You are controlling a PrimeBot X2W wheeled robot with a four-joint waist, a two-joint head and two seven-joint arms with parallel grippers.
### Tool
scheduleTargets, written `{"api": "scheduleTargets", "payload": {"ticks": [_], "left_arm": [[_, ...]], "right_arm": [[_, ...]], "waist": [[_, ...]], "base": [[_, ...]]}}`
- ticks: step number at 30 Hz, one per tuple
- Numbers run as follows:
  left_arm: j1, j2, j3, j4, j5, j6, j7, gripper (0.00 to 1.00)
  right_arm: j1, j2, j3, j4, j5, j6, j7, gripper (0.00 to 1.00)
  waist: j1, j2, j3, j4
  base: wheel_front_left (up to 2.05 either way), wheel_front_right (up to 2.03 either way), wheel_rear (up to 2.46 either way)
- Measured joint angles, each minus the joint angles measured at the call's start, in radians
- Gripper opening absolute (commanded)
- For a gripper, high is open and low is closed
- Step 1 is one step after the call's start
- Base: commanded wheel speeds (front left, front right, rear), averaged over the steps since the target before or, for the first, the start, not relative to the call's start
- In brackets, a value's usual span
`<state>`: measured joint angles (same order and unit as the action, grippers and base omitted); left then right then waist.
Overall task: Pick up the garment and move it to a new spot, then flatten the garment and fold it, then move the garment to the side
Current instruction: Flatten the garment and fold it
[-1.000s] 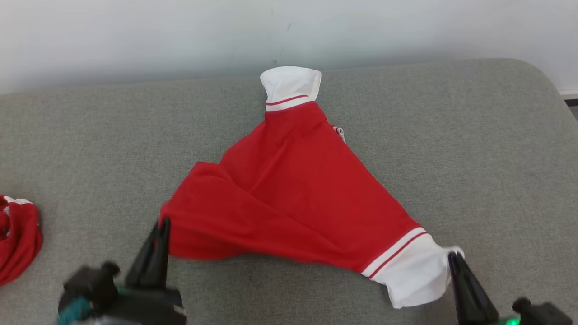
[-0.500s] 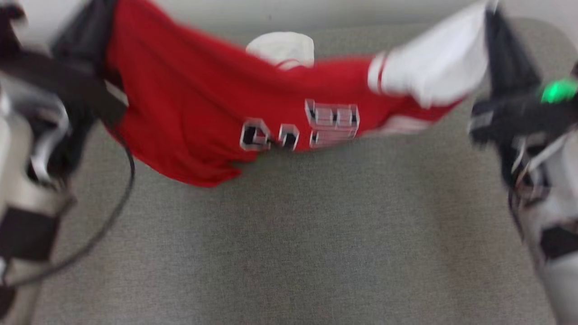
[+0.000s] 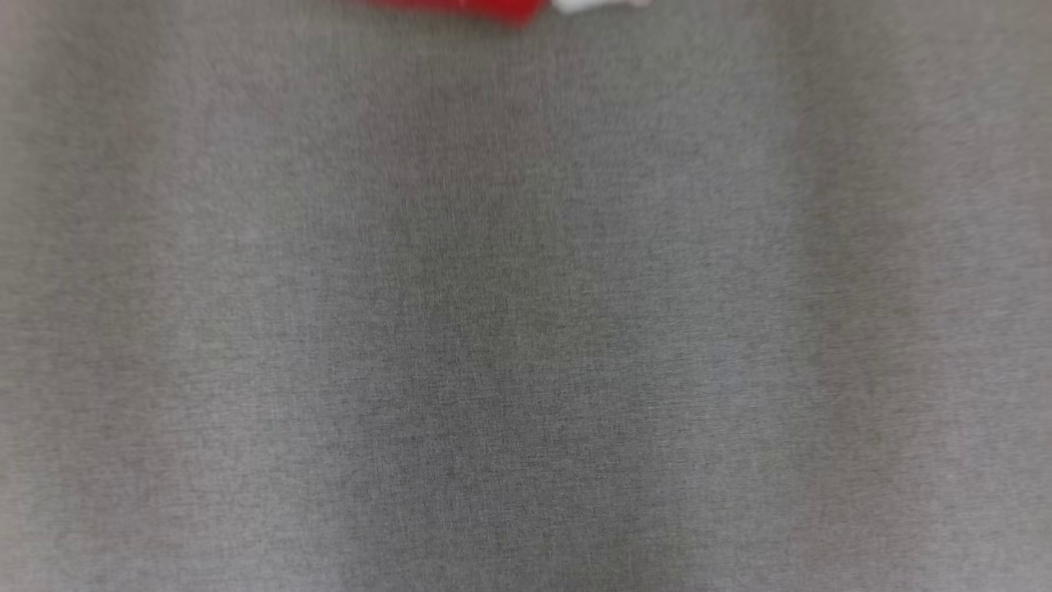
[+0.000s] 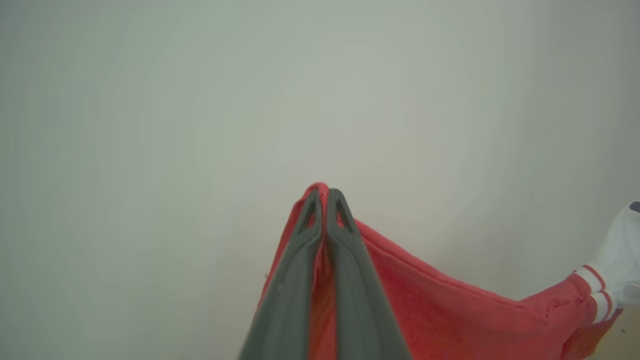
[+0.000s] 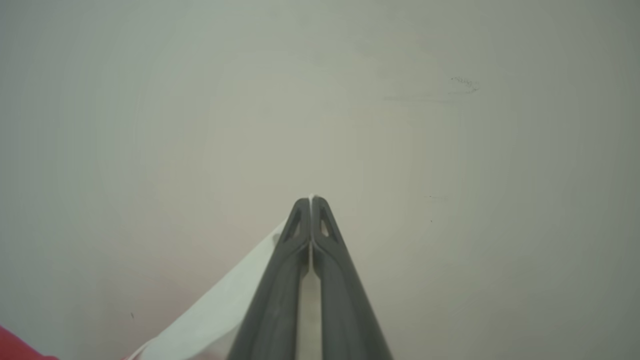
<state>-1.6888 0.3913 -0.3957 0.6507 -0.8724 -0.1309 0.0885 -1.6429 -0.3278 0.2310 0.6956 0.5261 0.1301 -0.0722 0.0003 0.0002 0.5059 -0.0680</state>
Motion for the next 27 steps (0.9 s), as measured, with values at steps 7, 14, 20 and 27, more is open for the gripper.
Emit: {"api": "scheduleTargets", "payload": {"ticks": [7, 14, 20, 27], "left_arm": [[-0.217, -0.008, -0.053, 0.119, -0.039, 0.0, -0.053, 0.0], [-0.314, -0.006, -0.103, 0.199, -0.075, 0.0, -0.115, 0.0], [-0.32, -0.008, -0.17, 0.211, -0.126, 0.0, -0.141, 0.0], [-0.172, 0.018, -0.241, 0.144, -0.221, 0.0, -0.219, 0.0]], "right_arm": [[-0.245, 0.015, 0.027, 0.19, -0.077, 0.0, -0.047, 0.0], [-0.392, 0.019, 0.07, 0.304, -0.123, 0.0, -0.098, 0.0], [-0.427, 0.039, 0.138, 0.348, -0.13, 0.0, -0.135, 0.0], [-0.29, 0.013, 0.235, 0.294, -0.04, 0.0, -0.176, 0.0]], "waist": [[-0.0001, 0.0, 0.081, 0.0], [-0.0003, -0.0001, 0.127, -0.014], [-0.0002, 0.0, 0.148, -0.016], [-0.0003, 0.0, 0.112, -0.02]], "base": [[0.0, 0.0, 0.0], [0.0, 0.0, 0.0], [0.0, 0.0, 0.0], [0.0, 0.0, 0.0]]}}
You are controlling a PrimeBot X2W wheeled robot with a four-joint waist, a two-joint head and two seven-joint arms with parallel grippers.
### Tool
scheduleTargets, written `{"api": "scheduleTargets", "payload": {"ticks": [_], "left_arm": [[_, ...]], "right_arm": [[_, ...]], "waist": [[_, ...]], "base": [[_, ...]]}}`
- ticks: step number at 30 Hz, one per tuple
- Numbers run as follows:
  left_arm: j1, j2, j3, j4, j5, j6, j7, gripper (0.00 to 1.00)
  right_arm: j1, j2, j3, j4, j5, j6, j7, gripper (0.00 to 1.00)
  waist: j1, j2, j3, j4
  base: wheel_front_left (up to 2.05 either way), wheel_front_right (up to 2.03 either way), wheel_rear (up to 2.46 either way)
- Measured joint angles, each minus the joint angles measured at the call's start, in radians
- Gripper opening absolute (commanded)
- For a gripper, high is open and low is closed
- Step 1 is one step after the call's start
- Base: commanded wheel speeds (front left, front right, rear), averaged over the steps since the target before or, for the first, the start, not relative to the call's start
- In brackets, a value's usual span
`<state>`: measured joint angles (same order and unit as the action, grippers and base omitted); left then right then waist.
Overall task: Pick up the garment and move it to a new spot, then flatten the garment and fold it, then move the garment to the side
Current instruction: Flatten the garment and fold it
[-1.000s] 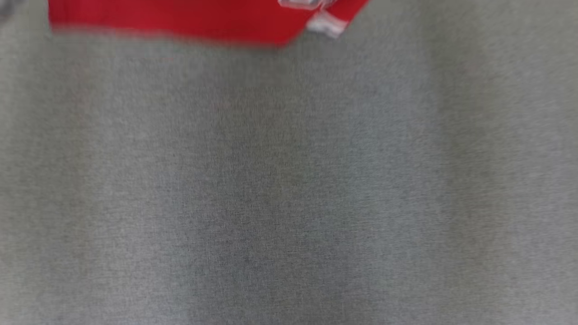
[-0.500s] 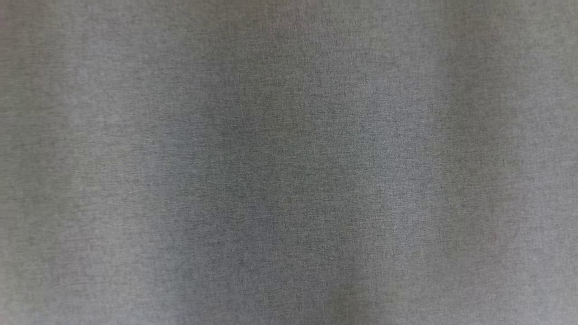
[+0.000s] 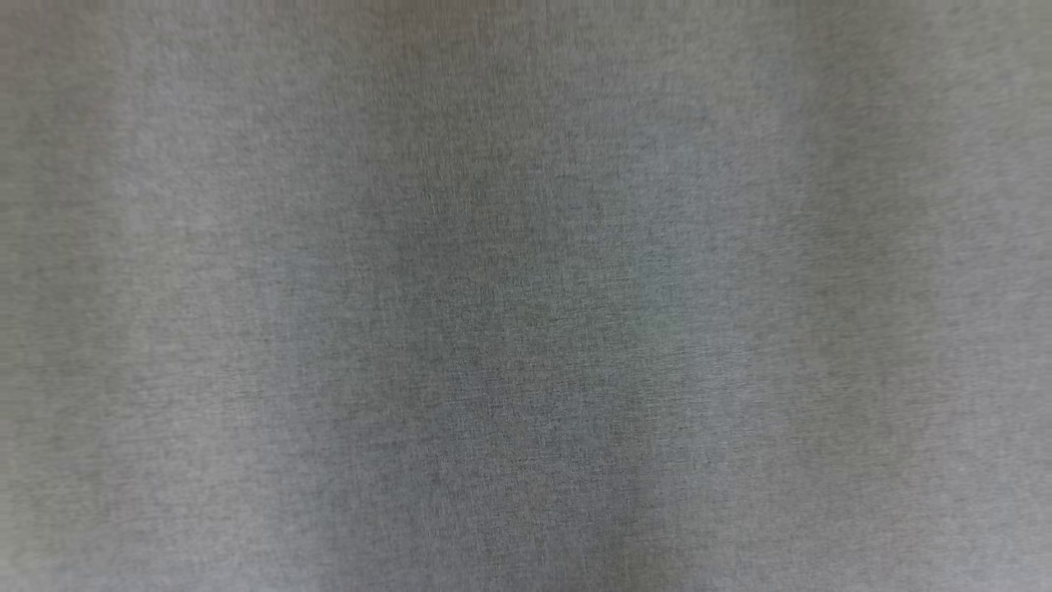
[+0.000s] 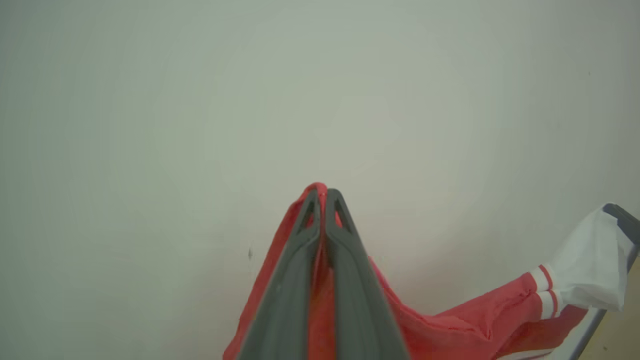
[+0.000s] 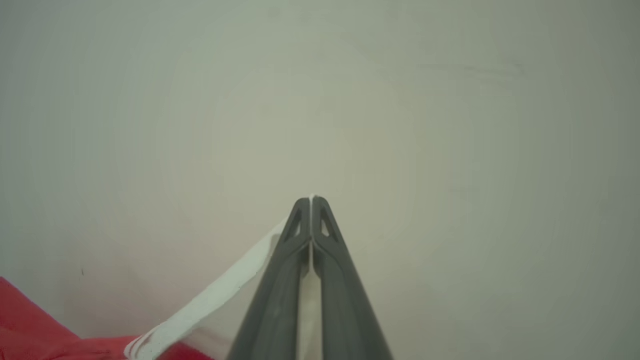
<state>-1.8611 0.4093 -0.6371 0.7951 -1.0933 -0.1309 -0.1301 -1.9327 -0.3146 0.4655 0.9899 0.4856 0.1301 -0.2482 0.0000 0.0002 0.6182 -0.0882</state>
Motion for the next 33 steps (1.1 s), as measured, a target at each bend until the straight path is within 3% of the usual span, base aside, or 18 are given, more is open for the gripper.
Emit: {"api": "scheduleTargets", "payload": {"ticks": [5, 9, 12, 16, 25, 33], "left_arm": [[0.275, 0.072, -0.054, -0.118, -0.076, 0.0, -0.089, 0.0], [0.499, 0.123, -0.036, -0.208, -0.12, 0.0, -0.123, 0.0], [0.671, 0.143, 0.002, -0.28, -0.135, 0.0, -0.13, 0.0], [0.908, 0.132, 0.128, -0.397, -0.116, 0.026, -0.133, 0.0], [1.454, 0.0, 0.292, -0.579, 0.052, 0.078, -0.133, 0.0], [1.696, -0.111, 0.35, -0.568, 0.155, 0.059, -0.133, 0.0]], "right_arm": [[0.265, -0.086, 0.07, -0.161, 0.137, 0.0, -0.012, 0.0], [0.507, -0.167, 0.09, -0.314, 0.221, 0.0, -0.013, 0.0], [0.714, -0.234, 0.074, -0.433, 0.259, 0.0, -0.013, 0.0], [1.017, -0.29, 0.007, -0.58, 0.275, 0.0, -0.013, 0.0], [1.588, -0.241, -0.121, -0.819, 0.172, 0.0, -0.003, 0.0], [1.933, -0.128, -0.224, -0.926, 0.064, 0.0, 0.055, 0.0]], "waist": [[-0.0002, -0.0003, -0.087, 0.001], [-0.0002, -0.0002, -0.158, -0.001], [-0.0003, -0.0004, -0.212, -0.002], [-0.0003, -0.0004, -0.281, -0.002], [-0.0005, -0.0005, -0.399, -0.005], [-0.0003, -0.0005, -0.449, -0.003]], "base": [[0.0, 0.0, 0.0], [0.0, 0.0, 0.0], [0.0, 0.0, 0.0], [0.0, 0.0, 0.0], [0.0, 0.0, 0.0], [0.0, 0.0, 0.0]]}}
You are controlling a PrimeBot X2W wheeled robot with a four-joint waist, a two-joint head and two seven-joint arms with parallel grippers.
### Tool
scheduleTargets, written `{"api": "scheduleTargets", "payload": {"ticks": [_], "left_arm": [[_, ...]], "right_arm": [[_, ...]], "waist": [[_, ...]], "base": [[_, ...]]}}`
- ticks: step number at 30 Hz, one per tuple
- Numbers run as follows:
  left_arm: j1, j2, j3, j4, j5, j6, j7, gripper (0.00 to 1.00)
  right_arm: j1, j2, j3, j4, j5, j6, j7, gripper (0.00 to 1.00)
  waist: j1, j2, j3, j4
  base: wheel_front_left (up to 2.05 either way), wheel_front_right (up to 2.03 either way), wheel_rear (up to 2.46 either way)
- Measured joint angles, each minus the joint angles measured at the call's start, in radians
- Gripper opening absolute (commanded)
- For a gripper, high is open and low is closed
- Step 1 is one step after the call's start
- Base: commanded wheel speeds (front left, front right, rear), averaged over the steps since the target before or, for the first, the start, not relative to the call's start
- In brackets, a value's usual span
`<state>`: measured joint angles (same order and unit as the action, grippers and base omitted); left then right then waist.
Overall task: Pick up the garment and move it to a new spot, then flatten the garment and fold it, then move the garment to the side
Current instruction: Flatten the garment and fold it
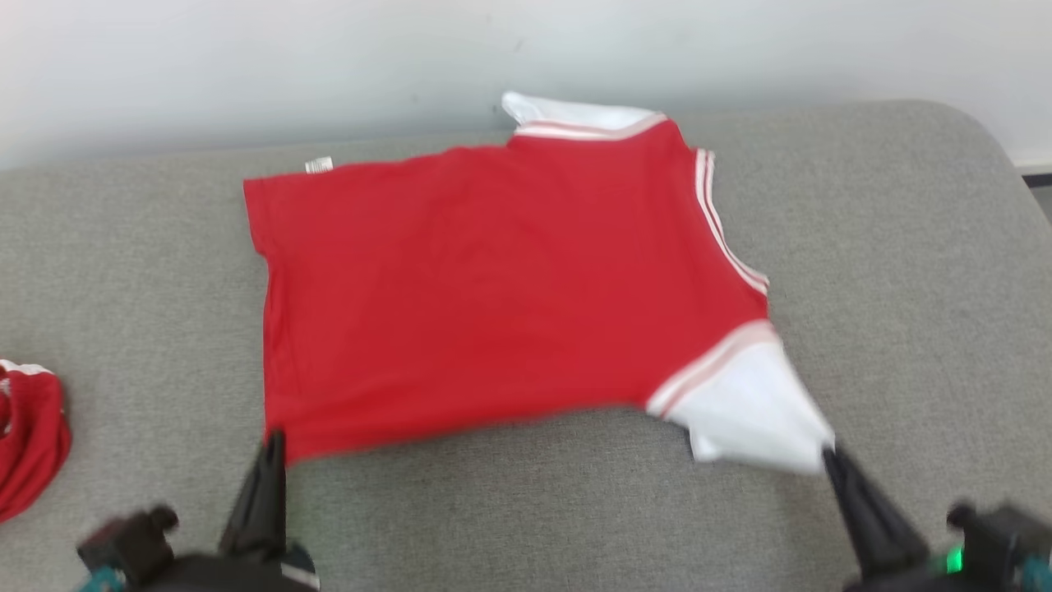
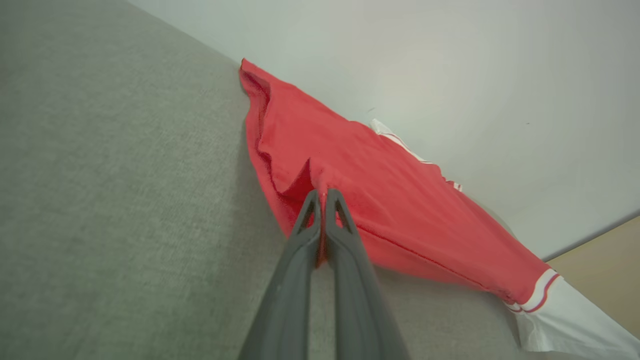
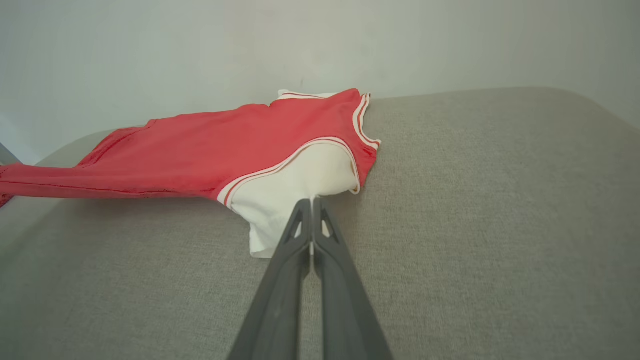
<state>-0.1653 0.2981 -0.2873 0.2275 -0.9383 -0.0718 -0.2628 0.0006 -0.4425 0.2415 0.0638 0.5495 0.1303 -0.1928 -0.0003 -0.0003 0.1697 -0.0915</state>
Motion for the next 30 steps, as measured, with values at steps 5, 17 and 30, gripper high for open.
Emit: {"api": "scheduleTargets", "payload": {"ticks": [5, 17, 30], "left_arm": [[0.112, -0.06, 0.089, 0.042, 0.038, -0.017, 0.0, 0.0], [0.213, -0.099, 0.167, 0.089, 0.184, -0.043, 0.0, 0.0], [0.161, -0.097, 0.196, 0.1, 0.292, -0.052, 0.0, 0.0]], "right_arm": [[0.171, 0.055, -0.034, -0.054, -0.069, 0.0, 0.039, 0.0], [0.397, 0.115, -0.074, -0.153, -0.112, 0.0, 0.15, 0.0], [0.277, 0.109, -0.098, -0.209, -0.106, 0.0, 0.18, 0.0]], "waist": [[0.0001, 0.0001, -0.029, 0.009], [0.0002, 0.0002, -0.069, 0.03], [0.0004, 0.0003, -0.052, 0.028]], "base": [[0.0, 0.0, 0.0], [0.0, 0.0, 0.0], [0.0, 0.0, 0.0]]}}
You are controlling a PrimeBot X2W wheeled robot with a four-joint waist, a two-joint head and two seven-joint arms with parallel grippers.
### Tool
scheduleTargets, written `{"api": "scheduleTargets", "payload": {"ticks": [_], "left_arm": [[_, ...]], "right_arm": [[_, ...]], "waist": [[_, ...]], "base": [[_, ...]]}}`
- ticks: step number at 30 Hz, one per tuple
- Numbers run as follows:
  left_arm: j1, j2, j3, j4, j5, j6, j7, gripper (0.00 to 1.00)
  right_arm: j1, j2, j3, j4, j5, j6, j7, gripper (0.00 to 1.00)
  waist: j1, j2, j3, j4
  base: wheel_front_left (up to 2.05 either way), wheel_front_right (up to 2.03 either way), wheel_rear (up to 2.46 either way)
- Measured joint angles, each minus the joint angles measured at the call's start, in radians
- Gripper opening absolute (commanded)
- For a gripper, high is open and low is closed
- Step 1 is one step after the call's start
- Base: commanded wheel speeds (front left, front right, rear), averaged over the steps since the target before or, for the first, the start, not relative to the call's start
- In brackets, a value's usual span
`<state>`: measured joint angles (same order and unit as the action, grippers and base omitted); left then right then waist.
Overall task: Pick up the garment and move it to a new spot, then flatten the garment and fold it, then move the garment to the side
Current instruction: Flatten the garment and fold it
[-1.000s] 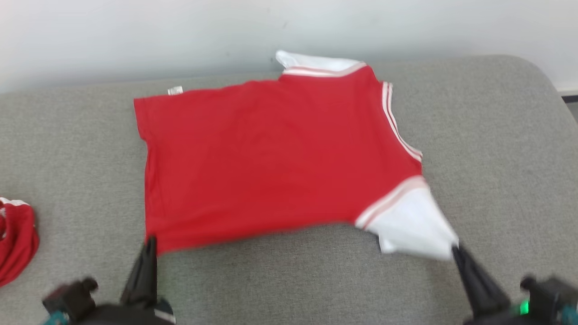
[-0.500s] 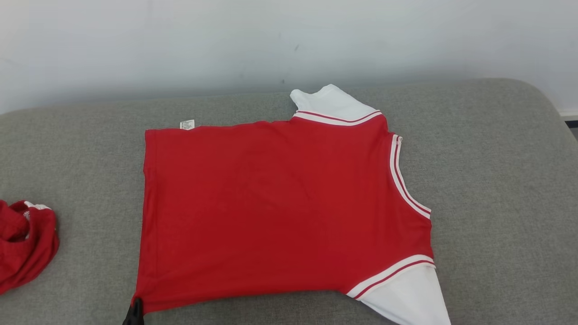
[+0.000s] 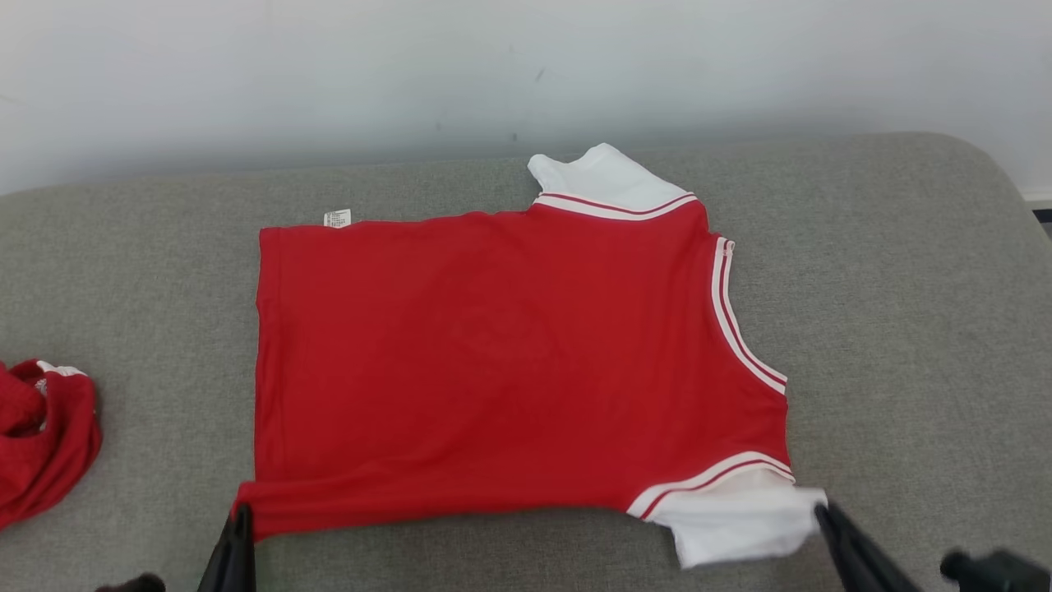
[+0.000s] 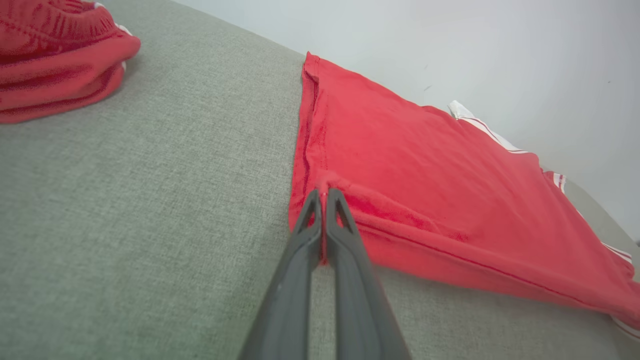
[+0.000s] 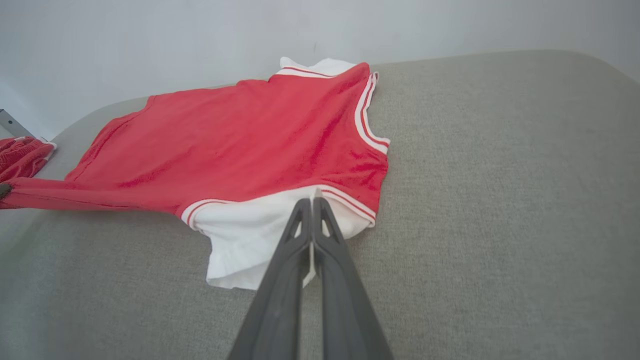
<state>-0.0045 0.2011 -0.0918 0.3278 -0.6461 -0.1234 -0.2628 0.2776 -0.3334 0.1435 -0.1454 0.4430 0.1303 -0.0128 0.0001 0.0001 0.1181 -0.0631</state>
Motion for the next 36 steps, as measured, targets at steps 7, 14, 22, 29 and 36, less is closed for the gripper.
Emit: {"api": "scheduleTargets", "payload": {"ticks": [7, 14, 22, 29, 36], "left_arm": [[-0.107, 0.028, -0.051, 0.019, 0.049, -0.001, 0.002, 0.0], [-0.251, 0.049, -0.118, 0.087, 0.062, -0.006, 0.027, 0.0], [-0.391, 0.068, -0.182, 0.183, 0.042, -0.007, 0.033, 0.0], [-0.467, 0.074, -0.255, 0.264, 0.016, -0.007, 0.027, 0.0], [-0.516, 0.077, -0.308, 0.343, -0.02, -0.007, 0.008, 0.87]], "right_arm": [[-0.239, -0.096, 0.045, 0.03, 0.012, 0.0, 0.074, 0.0], [-0.51, -0.142, 0.118, 0.189, 0.058, 0.0, 0.136, 0.0], [-0.792, -0.114, 0.226, 0.49, 0.113, 0.0, 0.136, 0.0], [-0.944, -0.065, 0.305, 0.754, 0.127, 0.0, 0.071, 0.0], [-1.029, -0.01, 0.352, 0.954, 0.151, 0.0, -0.066, 0.78]], "waist": [[0.0, 0.0, 0.012, 0.008], [0.0001, 0.0, 0.044, 0.026], [0.0001, 0.0001, 0.096, 0.048], [0.0001, 0.0001, 0.127, 0.075], [0.0001, 0.0001, 0.13, 0.08]], "base": [[0.0, 0.0, 0.0], [0.0, 0.0, 0.0], [0.0, 0.0, 0.0], [0.0, 0.0, 0.0], [0.0, 0.0, 0.0]]}}
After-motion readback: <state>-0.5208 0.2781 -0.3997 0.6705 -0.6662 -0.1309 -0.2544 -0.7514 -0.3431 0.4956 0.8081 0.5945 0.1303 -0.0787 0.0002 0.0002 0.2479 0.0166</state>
